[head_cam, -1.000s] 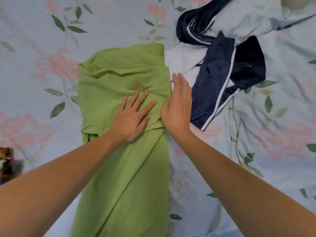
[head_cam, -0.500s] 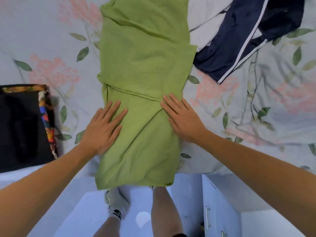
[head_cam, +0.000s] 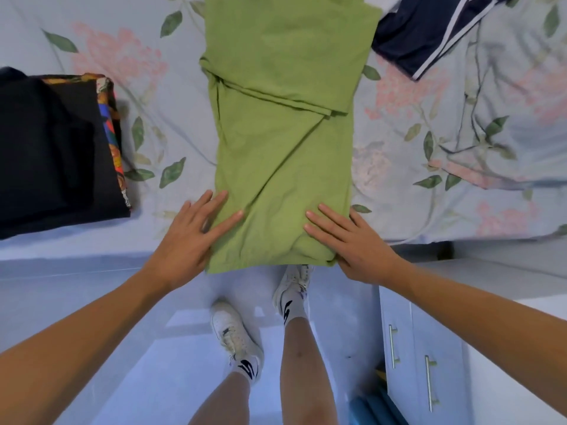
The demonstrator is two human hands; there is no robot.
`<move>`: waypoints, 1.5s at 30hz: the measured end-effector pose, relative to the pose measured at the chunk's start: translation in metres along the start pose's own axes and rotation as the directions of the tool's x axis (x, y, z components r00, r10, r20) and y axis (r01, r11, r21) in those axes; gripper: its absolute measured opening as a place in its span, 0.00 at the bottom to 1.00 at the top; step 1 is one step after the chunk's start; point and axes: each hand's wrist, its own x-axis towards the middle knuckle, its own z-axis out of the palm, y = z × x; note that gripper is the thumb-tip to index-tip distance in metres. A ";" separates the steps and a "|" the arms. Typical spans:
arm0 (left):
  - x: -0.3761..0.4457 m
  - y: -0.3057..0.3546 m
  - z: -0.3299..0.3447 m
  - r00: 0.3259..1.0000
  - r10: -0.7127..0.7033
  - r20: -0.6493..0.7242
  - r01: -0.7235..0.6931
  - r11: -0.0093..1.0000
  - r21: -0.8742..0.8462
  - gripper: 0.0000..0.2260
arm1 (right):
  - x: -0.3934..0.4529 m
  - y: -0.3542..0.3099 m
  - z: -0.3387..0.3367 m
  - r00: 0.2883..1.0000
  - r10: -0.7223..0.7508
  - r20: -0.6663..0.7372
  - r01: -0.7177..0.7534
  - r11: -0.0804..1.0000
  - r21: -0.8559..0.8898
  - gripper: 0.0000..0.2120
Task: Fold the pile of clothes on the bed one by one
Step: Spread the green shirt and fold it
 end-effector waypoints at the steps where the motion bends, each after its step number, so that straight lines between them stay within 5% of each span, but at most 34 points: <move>1: 0.001 0.002 0.000 1.000 0.018 -0.008 -0.018 1.000 0.009 0.43 | 0.001 -0.002 0.004 1.000 -0.029 0.007 0.029 0.999 -0.027 0.45; 7: -0.010 -0.018 0.006 0.958 0.273 0.087 -0.283 0.949 0.141 0.34 | 0.005 0.003 0.014 0.998 -0.016 -0.055 0.011 0.996 -0.094 0.53; 10: -0.010 -0.019 0.010 0.968 0.239 0.071 -0.249 0.942 0.227 0.44 | 0.006 -0.004 0.019 0.996 0.048 -0.078 -0.053 0.996 -0.066 0.52; 14: -0.005 -0.003 0.018 0.989 0.147 -0.014 -0.143 0.974 0.173 0.38 | 0.007 -0.006 0.020 0.990 0.060 -0.129 -0.048 0.994 0.093 0.39; 17: -0.005 0.000 0.009 0.994 0.097 -0.053 -0.097 0.995 0.006 0.29 | 0.002 -0.011 0.003 0.960 0.199 -0.198 -0.095 0.895 0.437 0.24; 19: -0.003 0.008 -0.001 0.995 -0.032 -0.096 0.010 0.975 -0.223 0.20 | 0.000 -0.015 -0.015 0.899 0.427 -0.096 -0.265 0.706 0.657 0.23; 21: 0.005 0.015 -0.012 0.958 -0.275 -0.080 0.210 0.864 -0.458 0.15 | 0.004 -0.019 -0.030 0.790 0.611 0.051 -0.424 0.484 0.766 0.09; 24: 0.030 0.021 -0.027 0.843 -0.537 0.031 0.450 0.673 -0.587 0.23 | 0.026 -0.014 -0.051 0.624 0.765 0.160 -0.495 0.229 0.838 0.22; 27: 0.060 0.022 -0.034 0.735 -0.675 0.070 0.556 0.540 -0.633 0.26 | 0.047 -0.004 -0.056 0.496 0.862 0.103 -0.531 0.208 0.821 0.22; 30: 0.085 0.026 -0.035 0.691 -0.721 -0.053 0.629 0.636 -0.448 0.19 | 0.062 0.000 -0.053 0.451 0.891 -0.049 -0.623 0.353 0.698 0.08; 31: 0.088 0.027 -0.034 0.685 -0.715 -0.137 0.647 0.684 -0.337 0.14 | 0.063 0.001 -0.050 0.463 0.873 -0.155 -0.661 0.456 0.596 0.09; 33: 0.085 0.031 -0.036 0.696 -0.637 -0.332 0.634 0.762 -0.135 0.19 | 0.061 0.001 -0.043 0.562 0.748 -0.353 -0.694 0.658 0.292 0.18; 35: 0.076 0.040 -0.038 0.837 -0.303 -0.456 0.355 0.934 0.030 0.24 | 0.057 -0.005 -0.042 0.681 0.577 -0.451 -0.569 0.805 0.170 0.25; 38: 0.057 0.058 -0.027 0.967 0.115 -0.226 -0.089 0.989 0.122 0.26 | 0.043 -0.015 -0.034 0.844 0.353 -0.403 -0.305 0.935 0.180 0.29; 41: 0.054 0.049 -0.007 1.000 0.010 0.013 -0.011 0.997 0.082 0.32 | 0.023 -0.010 -0.021 0.937 0.291 -0.192 -0.242 0.939 0.243 0.34; 45: 0.075 0.025 -0.003 0.998 -0.026 0.063 0.017 0.990 0.137 0.40 | 0.026 0.012 -0.019 0.941 0.313 -0.129 -0.275 0.929 0.247 0.38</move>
